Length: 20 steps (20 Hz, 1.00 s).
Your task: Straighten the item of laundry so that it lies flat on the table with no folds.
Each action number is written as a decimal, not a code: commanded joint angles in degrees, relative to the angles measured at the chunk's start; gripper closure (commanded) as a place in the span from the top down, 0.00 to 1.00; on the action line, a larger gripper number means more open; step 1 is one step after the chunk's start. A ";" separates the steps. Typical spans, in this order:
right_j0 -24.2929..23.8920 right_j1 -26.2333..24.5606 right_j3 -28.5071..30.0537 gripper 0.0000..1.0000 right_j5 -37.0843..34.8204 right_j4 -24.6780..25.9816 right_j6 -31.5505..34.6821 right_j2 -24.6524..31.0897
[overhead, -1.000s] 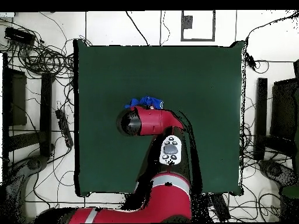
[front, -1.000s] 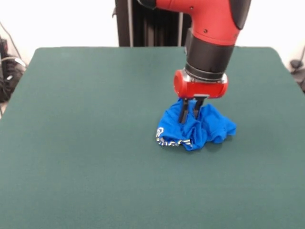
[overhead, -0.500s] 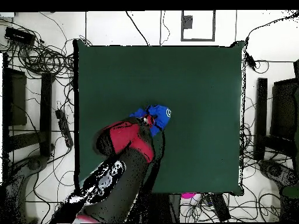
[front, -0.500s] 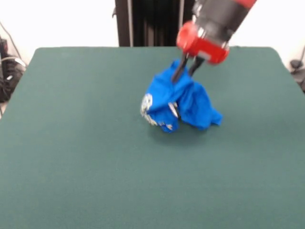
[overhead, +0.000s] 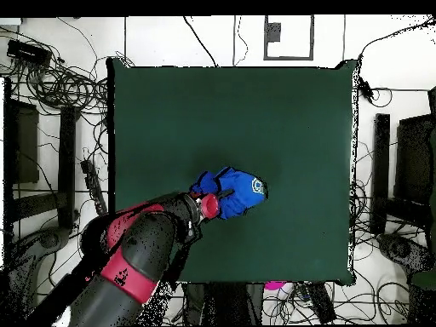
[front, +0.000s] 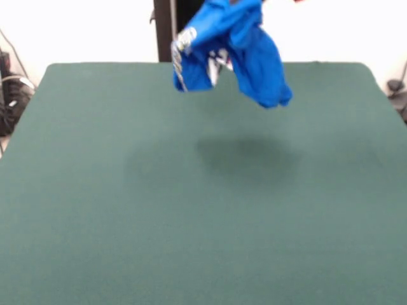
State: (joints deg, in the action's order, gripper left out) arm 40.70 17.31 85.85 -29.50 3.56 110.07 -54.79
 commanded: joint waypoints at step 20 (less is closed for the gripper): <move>-17.93 1.35 12.99 0.00 3.10 -10.70 16.15 21.00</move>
State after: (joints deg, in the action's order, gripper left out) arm 3.34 22.26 100.81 -1.56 0.19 111.91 -25.05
